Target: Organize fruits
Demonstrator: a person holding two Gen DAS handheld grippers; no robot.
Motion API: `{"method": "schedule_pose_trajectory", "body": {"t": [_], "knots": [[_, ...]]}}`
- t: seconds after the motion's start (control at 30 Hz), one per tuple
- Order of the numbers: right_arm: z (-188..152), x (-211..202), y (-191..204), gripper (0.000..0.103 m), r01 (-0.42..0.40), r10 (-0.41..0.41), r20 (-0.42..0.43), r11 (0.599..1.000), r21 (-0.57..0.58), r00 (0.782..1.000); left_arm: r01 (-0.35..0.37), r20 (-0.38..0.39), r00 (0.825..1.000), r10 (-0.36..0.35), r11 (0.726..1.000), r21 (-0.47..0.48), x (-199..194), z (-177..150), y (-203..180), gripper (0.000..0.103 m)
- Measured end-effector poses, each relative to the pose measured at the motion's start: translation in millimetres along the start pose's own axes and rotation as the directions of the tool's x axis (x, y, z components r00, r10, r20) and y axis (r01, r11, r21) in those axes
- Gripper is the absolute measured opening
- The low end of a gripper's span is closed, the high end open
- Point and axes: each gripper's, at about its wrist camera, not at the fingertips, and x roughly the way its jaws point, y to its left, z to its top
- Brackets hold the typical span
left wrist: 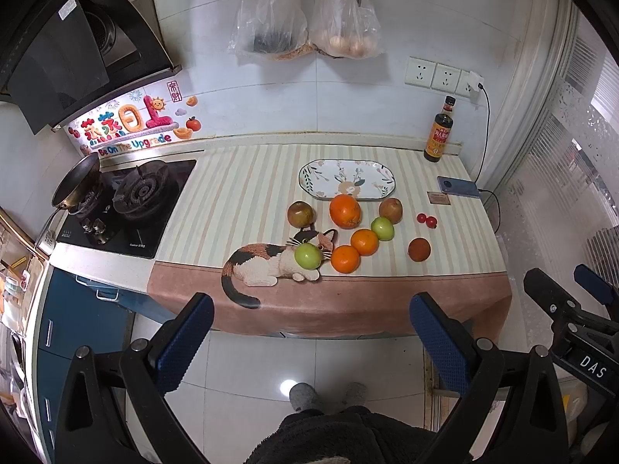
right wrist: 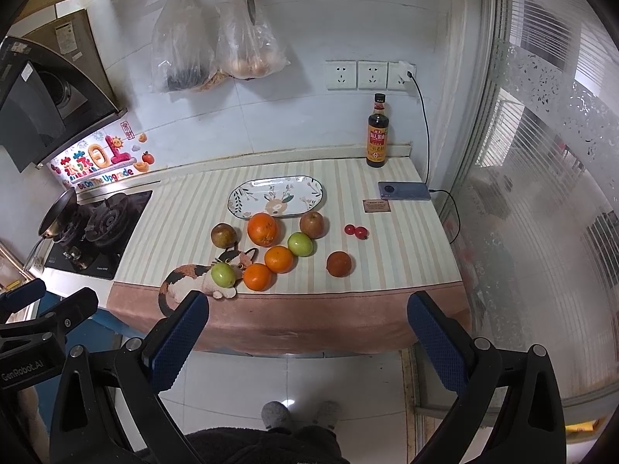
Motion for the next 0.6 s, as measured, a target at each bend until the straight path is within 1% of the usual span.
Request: {"method": "schedule_pose_trajectory", "body": {"t": [0.1,0.3,0.4,0.5,0.6], "knots": [[1,1,0,0.103,-0.006,0.006,0.0,1.0,0.001,1.0,-0.002,0.006,1.0,0.002,1.0,-0.004,2,-5,-2,0.103],[2,5,-1,0.103,-0.016,0.016,0.003,1.0,0.002,1.0,-0.009,0.006,1.0,0.009,1.0,-0.019,6,-4,-4,0.103],[2,11,-10,0.103,-0.029,0.029,0.003,0.999,0.018,1.0,-0.023,0.012,1.0,0.023,0.999,-0.035,10,-2,-5,0.103],[6,28,-19,0.103,-0.064,0.063,0.007,0.997,0.041,0.998,-0.068,0.028,0.997,0.069,0.996,-0.062,23,5,-2,0.103],[9,58,-24,0.103,-0.098,0.099,-0.021,0.994,0.043,0.995,-0.121,0.048,0.991,0.127,0.987,-0.101,41,11,4,0.103]]}}
